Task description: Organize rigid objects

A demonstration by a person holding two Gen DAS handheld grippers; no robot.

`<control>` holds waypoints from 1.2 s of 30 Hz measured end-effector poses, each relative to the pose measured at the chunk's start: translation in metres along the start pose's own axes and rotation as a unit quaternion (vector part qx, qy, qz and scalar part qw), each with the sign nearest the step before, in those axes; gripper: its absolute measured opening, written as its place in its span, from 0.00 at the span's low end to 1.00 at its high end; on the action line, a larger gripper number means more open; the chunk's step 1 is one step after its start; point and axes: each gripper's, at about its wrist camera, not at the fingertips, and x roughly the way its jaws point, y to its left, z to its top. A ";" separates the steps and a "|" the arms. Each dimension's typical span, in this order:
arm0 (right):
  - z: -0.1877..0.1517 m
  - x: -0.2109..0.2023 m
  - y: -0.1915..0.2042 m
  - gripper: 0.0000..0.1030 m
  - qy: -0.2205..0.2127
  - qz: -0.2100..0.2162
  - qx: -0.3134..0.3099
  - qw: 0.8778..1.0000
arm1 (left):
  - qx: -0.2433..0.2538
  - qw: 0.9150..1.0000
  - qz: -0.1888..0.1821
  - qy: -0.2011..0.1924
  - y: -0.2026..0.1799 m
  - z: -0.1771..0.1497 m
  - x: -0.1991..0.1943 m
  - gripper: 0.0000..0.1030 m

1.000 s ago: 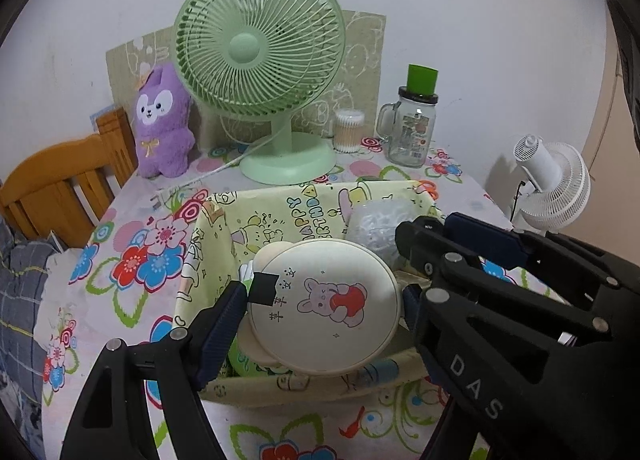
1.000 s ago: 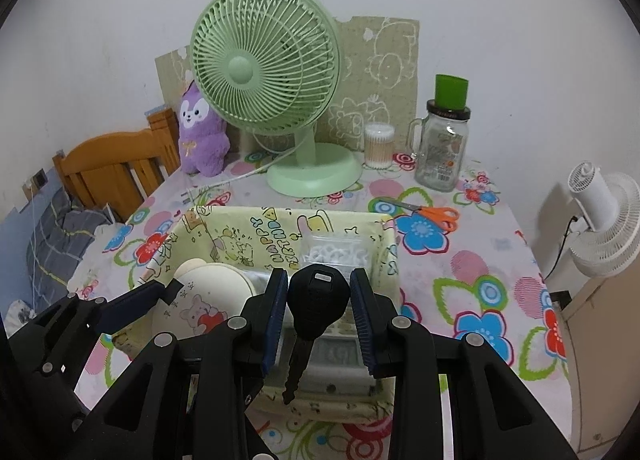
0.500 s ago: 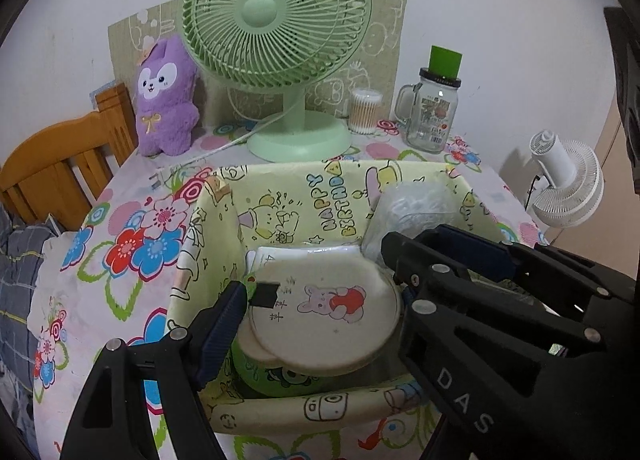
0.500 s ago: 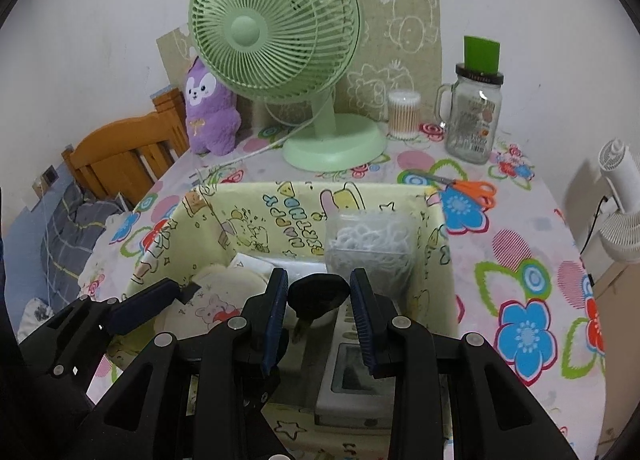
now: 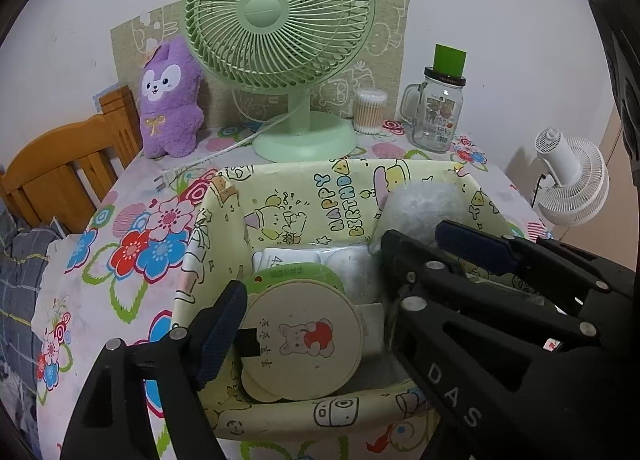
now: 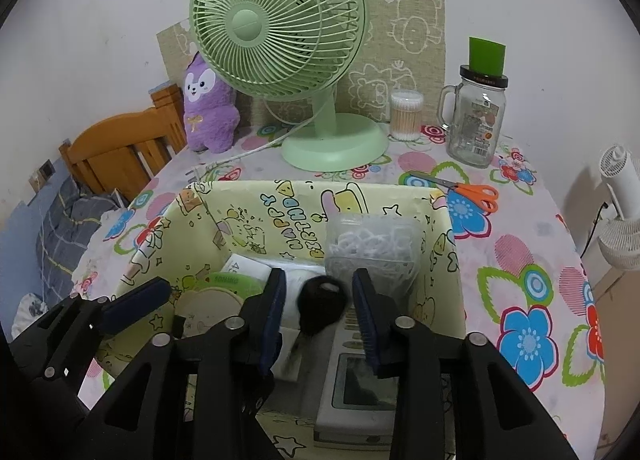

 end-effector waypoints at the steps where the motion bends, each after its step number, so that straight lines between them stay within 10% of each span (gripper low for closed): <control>1: 0.000 0.000 -0.001 0.53 0.001 -0.001 0.002 1.000 | 0.001 1.000 0.001 0.000 0.000 0.000 0.000 0.80; 17: -0.008 -0.022 -0.002 0.86 -0.009 -0.008 0.016 1.000 | 0.007 1.000 0.017 -0.007 -0.003 -0.005 -0.016 0.99; 36: -0.023 -0.067 -0.002 0.94 -0.020 -0.034 0.041 0.998 | 0.009 0.999 0.028 -0.031 -0.008 -0.017 -0.055 1.00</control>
